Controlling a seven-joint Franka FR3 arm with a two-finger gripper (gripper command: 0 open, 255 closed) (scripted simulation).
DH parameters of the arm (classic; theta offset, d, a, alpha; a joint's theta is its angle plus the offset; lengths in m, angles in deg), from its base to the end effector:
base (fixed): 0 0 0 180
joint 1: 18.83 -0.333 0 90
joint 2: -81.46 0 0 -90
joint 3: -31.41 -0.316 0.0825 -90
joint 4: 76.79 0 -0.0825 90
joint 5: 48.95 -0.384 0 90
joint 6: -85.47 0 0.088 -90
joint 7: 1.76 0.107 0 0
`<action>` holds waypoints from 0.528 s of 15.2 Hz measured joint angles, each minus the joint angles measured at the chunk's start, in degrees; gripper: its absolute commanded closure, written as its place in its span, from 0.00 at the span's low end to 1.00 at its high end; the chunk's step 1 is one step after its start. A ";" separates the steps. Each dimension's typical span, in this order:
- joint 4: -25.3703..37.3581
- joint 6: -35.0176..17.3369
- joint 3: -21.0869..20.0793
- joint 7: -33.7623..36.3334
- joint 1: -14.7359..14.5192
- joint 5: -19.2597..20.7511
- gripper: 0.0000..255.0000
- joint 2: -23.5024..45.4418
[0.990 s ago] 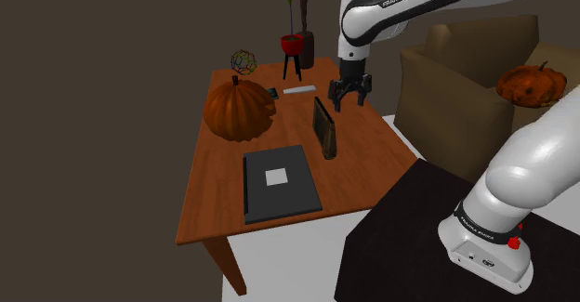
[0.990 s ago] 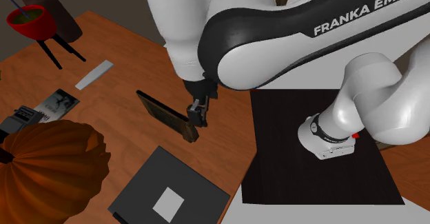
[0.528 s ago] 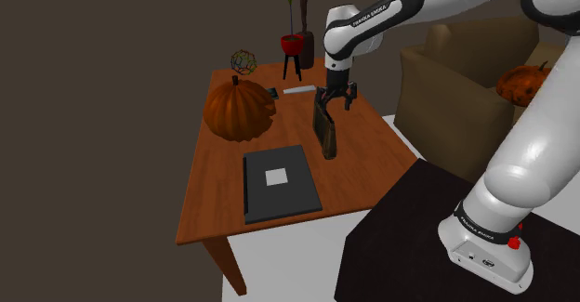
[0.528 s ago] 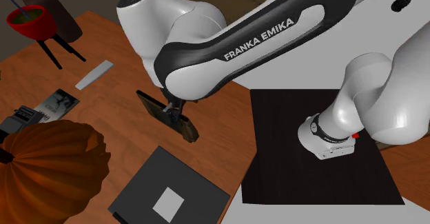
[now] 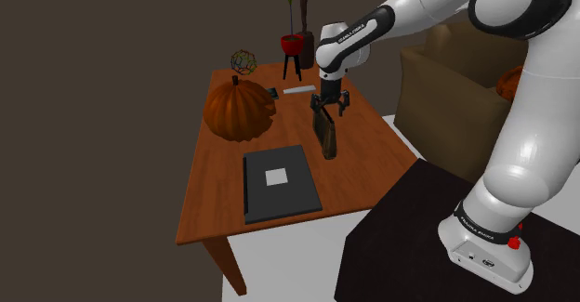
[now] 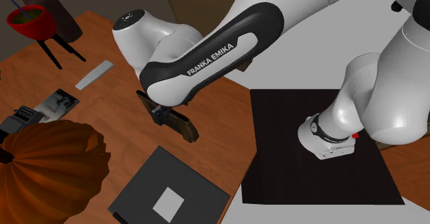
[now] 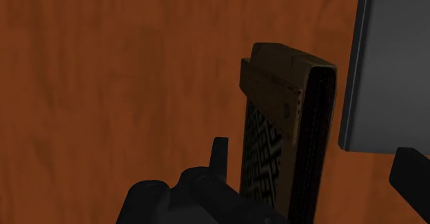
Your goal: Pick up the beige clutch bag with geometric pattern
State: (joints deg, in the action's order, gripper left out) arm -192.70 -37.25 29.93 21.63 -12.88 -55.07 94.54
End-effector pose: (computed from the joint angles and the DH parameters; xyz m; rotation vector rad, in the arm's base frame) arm 0.5768 -0.0409 0.3289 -2.9478 0.8306 0.1888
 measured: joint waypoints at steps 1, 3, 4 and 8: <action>-0.19 -0.76 0.02 -0.11 0.04 -0.03 0.00 0.57; -0.72 -1.97 0.01 -0.21 0.03 -0.10 0.00 1.25; -0.97 -2.58 0.01 -0.27 0.03 -0.13 0.00 1.61; -1.05 -3.10 0.01 -0.34 0.04 -0.16 1.00 2.00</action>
State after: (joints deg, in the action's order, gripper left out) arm -193.75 -40.35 29.94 21.29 -12.84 -55.23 96.54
